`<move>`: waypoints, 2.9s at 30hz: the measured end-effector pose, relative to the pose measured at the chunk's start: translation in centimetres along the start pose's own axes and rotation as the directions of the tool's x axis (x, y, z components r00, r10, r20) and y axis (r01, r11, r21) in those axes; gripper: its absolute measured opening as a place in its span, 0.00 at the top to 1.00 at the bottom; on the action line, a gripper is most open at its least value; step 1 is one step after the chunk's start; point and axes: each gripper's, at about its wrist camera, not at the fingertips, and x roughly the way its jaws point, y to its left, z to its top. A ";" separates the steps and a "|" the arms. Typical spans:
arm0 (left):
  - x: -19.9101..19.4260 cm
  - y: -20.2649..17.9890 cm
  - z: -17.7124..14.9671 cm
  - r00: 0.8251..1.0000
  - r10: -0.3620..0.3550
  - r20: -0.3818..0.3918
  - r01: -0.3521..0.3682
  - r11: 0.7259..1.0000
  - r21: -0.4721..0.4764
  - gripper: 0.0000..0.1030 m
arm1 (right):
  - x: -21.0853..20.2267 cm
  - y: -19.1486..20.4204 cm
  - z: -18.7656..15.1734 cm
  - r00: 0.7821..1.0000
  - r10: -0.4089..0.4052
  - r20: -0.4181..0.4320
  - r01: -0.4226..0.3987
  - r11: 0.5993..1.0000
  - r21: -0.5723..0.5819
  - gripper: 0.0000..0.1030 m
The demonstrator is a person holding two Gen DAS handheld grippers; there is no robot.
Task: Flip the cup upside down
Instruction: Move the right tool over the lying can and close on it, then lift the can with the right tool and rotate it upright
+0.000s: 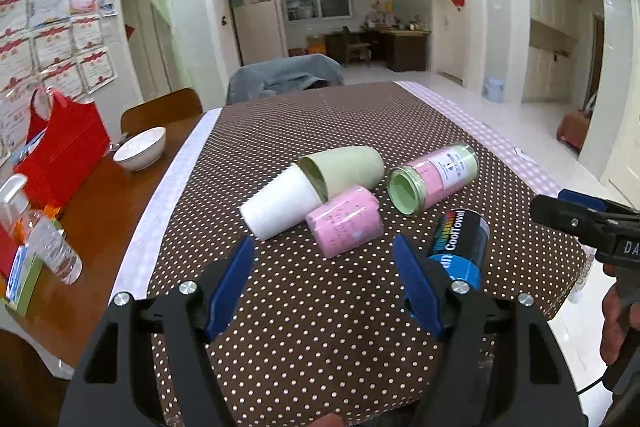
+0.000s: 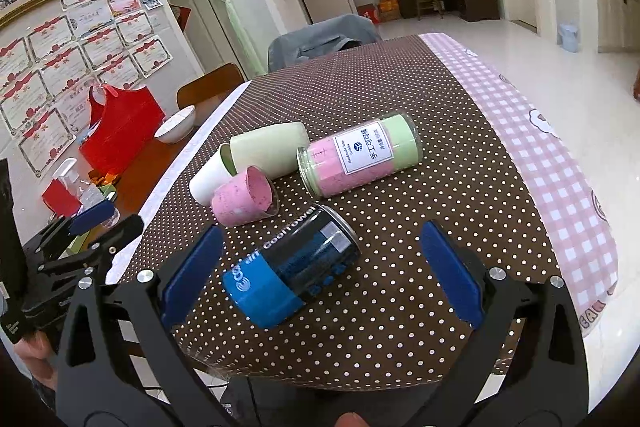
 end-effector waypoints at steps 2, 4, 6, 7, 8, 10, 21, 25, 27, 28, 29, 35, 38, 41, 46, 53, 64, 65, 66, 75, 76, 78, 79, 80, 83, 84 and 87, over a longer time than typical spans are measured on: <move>-0.6 0.3 -0.3 1.000 0.012 0.010 -0.012 1.000 -0.015 0.31 | -0.1 0.1 0.0 1.000 0.002 0.001 -0.002 1.000 -0.002 0.06; -1.2 0.5 -0.5 0.999 0.033 0.024 -0.033 0.999 -0.024 0.31 | -0.2 0.2 0.1 1.000 0.005 -0.001 -0.005 1.000 -0.004 0.06; -1.7 0.8 -0.6 0.998 0.043 0.038 -0.042 0.999 -0.033 0.31 | -0.2 0.3 0.1 1.000 0.011 -0.006 -0.011 1.000 -0.004 0.06; -1.9 0.9 -0.6 0.998 0.047 0.042 -0.046 0.998 -0.037 0.31 | -0.2 0.4 0.1 1.000 0.013 -0.010 -0.014 1.000 -0.004 0.06; -2.1 1.0 -0.6 0.998 0.050 0.047 -0.048 0.998 -0.043 0.31 | -0.2 0.5 0.2 1.000 0.015 -0.014 -0.015 1.000 -0.004 0.06; -2.6 1.3 -0.8 0.996 0.062 0.058 -0.058 0.996 -0.060 0.31 | -0.1 0.6 0.3 1.000 0.018 -0.019 -0.018 1.000 -0.001 0.06; -2.9 3.6 -1.4 0.990 0.104 0.097 -0.092 0.989 -0.118 0.31 | 1.2 2.1 1.7 0.998 -0.001 -0.063 0.000 1.000 -0.023 0.06; -2.7 4.6 -1.5 0.987 0.114 0.112 -0.097 0.984 -0.146 0.31 | 2.2 2.6 2.0 0.995 -0.012 -0.101 0.010 1.000 -0.024 0.06; -2.7 4.9 -1.5 0.985 0.121 0.123 -0.101 0.983 -0.153 0.31 | 2.8 2.8 2.0 0.991 -0.024 -0.131 0.022 1.000 -0.016 0.06; -2.6 5.1 -1.5 0.983 0.126 0.131 -0.105 0.982 -0.157 0.31 | 3.1 2.8 2.0 0.988 -0.026 -0.152 0.025 1.000 -0.009 0.06; -2.5 5.2 -1.5 0.982 0.130 0.138 -0.107 0.981 -0.159 0.31 | 3.5 2.6 1.9 0.984 -0.014 -0.178 0.016 1.000 0.009 0.06; -1.3 5.7 -1.4 0.979 0.121 0.162 -0.095 0.983 -0.160 0.31 | 5.1 1.9 1.9 0.961 0.010 -0.276 0.020 0.994 0.105 0.06; -0.4 6.0 -1.4 0.984 0.094 0.155 -0.068 0.985 -0.161 0.31 | 6.3 0.4 1.7 0.943 0.043 -0.329 0.036 0.972 0.231 0.06; 0.5 6.4 -1.5 0.986 0.077 0.148 -0.052 0.985 -0.163 0.31 | 7.4 -1.2 1.3 0.927 0.048 -0.373 0.087 0.938 0.336 0.06; 2.1 7.0 -1.8 0.991 0.045 0.126 -0.025 0.987 -0.158 0.31 | 9.1 -1.9 0.9 0.900 0.038 -0.434 0.165 0.891 0.422 0.06; 3.6 7.9 -2.1 0.995 0.000 0.102 0.017 0.986 -0.167 0.31 | 11.5 -0.7 0.8 0.868 0.017 -0.495 0.238 0.862 0.448 0.06; 5.2 9.7 -3.0 0.999 0.000 0.047 0.010 0.977 -0.215 0.31 | 15.0 -1.0 0.9 0.814 -0.002 -0.581 0.329 0.825 0.459 0.33; 5.1 9.6 -3.1 0.999 0.002 0.044 0.007 0.977 -0.214 0.31 | 14.9 -0.8 1.1 0.816 0.009 -0.578 0.316 0.831 0.459 0.33; 5.0 9.6 -3.2 0.999 0.004 0.041 0.005 0.977 -0.214 0.31 | 14.9 -0.8 1.1 0.816 0.015 -0.578 0.311 0.832 0.460 0.33; 3.0 7.5 -3.0 0.997 0.050 0.053 -0.040 0.983 -0.180 0.31 | 11.4 1.0 2.2 0.872 0.080 -0.482 0.149 0.896 0.418 0.34; 2.5 7.1 -2.9 0.997 0.056 0.059 -0.045 0.984 -0.175 0.31 | 10.4 0.9 2.2 0.882 0.096 -0.462 0.122 0.900 0.418 0.34; 1.8 6.2 -2.8 0.996 0.062 0.064 -0.051 0.985 -0.162 0.31 | 9.5 0.8 2.1 0.890 0.124 -0.439 0.084 0.901 0.425 0.34; 1.5 5.6 -2.8 0.996 0.065 0.066 -0.055 0.987 -0.152 0.31 | 9.0 0.7 2.0 0.895 0.144 -0.422 0.059 0.899 0.433 0.35; 1.1 5.0 -2.9 0.995 0.067 0.069 -0.056 0.988 -0.141 0.31 | 8.4 0.6 2.0 0.901 0.162 -0.402 0.035 0.897 0.440 0.35; 0.3 3.5 -3.2 0.994 0.080 0.070 -0.071 0.990 -0.118 0.31 | 7.0 0.0 1.9 0.925 0.173 -0.338 -0.017 0.908 0.419 0.35; -0.1 3.1 -3.3 0.993 0.092 0.071 -0.083 0.990 -0.117 0.31 | 6.6 0.0 1.9 0.932 0.174 -0.319 -0.030 0.912 0.409 0.35; -0.8 2.7 -3.4 0.990 0.121 0.074 -0.111 0.986 -0.126 0.31 | 5.4 -0.6 2.0 0.944 0.208 -0.255 -0.095 0.914 0.394 0.35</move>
